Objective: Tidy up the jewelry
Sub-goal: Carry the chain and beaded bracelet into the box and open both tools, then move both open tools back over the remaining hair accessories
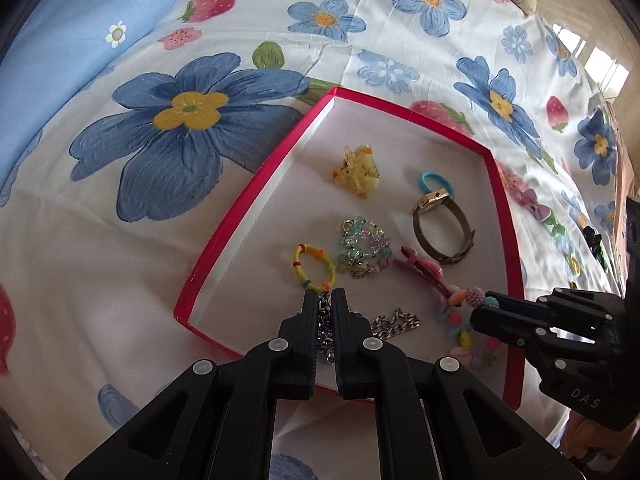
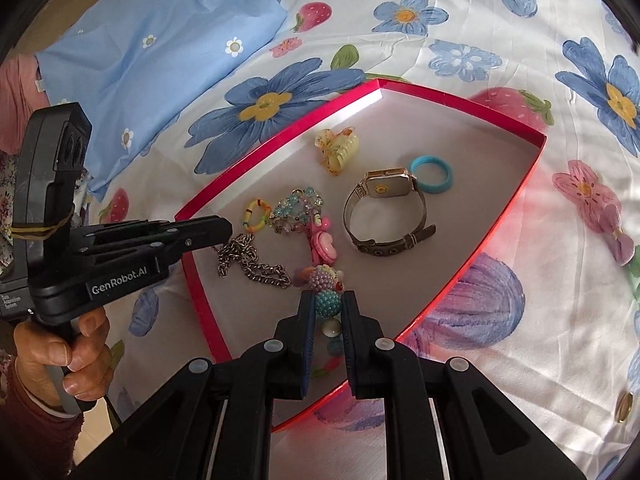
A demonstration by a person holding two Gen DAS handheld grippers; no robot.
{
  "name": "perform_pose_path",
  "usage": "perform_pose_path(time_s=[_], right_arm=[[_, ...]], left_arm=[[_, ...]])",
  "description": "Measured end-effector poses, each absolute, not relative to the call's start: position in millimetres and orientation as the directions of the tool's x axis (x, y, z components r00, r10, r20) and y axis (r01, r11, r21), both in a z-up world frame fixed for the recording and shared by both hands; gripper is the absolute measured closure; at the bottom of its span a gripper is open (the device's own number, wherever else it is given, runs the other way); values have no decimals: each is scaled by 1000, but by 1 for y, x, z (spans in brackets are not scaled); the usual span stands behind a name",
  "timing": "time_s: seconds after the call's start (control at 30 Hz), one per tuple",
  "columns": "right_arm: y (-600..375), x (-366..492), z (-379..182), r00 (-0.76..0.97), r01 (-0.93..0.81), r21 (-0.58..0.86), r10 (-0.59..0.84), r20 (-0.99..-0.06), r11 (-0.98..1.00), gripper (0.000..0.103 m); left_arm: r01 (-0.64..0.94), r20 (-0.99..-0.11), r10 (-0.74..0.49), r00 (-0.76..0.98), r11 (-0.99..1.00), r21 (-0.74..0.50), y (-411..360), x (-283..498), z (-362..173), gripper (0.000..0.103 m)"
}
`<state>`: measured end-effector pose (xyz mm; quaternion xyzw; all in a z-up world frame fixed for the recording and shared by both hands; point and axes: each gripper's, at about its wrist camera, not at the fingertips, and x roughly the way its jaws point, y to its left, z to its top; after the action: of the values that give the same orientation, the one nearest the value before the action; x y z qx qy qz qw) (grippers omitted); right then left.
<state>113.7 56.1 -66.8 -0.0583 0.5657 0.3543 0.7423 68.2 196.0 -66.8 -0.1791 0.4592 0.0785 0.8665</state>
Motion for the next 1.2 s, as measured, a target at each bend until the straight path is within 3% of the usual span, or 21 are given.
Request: perform_pose_path(time_s=[0.17,0.23,0.3,0.53,0.57,0.6,0.63,0.7,1.0,1.2], right_arm=[[55,114,-66,105,-590,323,466,-878,741,89],[54,114,-66,105,-586,328,471,-876,741,89],[54,114,-65,105,-583,334,476,-873,741,89],[47,116,-60,124,-560,357,501,-856,748,84],[46,116,-59,125,-556,363,507,-853,747,83],[44,116,-57,127,-554,370,515,-848,746,78],[42,116,-55,135,-549,374,521,-843,747,69],[37,116,-50,148,-540,384,534,-832,749,64],[0,117,-30,224,-474,405,552,-803,782,64],[-37,112,-19,283,-426,394,534,-797,814,60]], left_arm=[[-306,-832,-19,554,925,-224,194,71,-72,97],[-309,-835,-15,551,925,-221,194,72,-73,93],[-316,-837,-8,547,924,-216,194,71,-73,82],[-316,-828,3,560,925,-210,190,67,-66,79],[-317,-826,3,563,924,-213,190,66,-64,75],[-320,-822,5,569,922,-216,190,64,-62,66],[-323,-820,8,573,921,-217,190,63,-59,63],[-322,-814,13,581,922,-215,189,59,-55,60],[-311,-792,7,611,922,-232,180,46,-33,45],[-274,-773,-24,634,928,-253,164,38,-18,43]])
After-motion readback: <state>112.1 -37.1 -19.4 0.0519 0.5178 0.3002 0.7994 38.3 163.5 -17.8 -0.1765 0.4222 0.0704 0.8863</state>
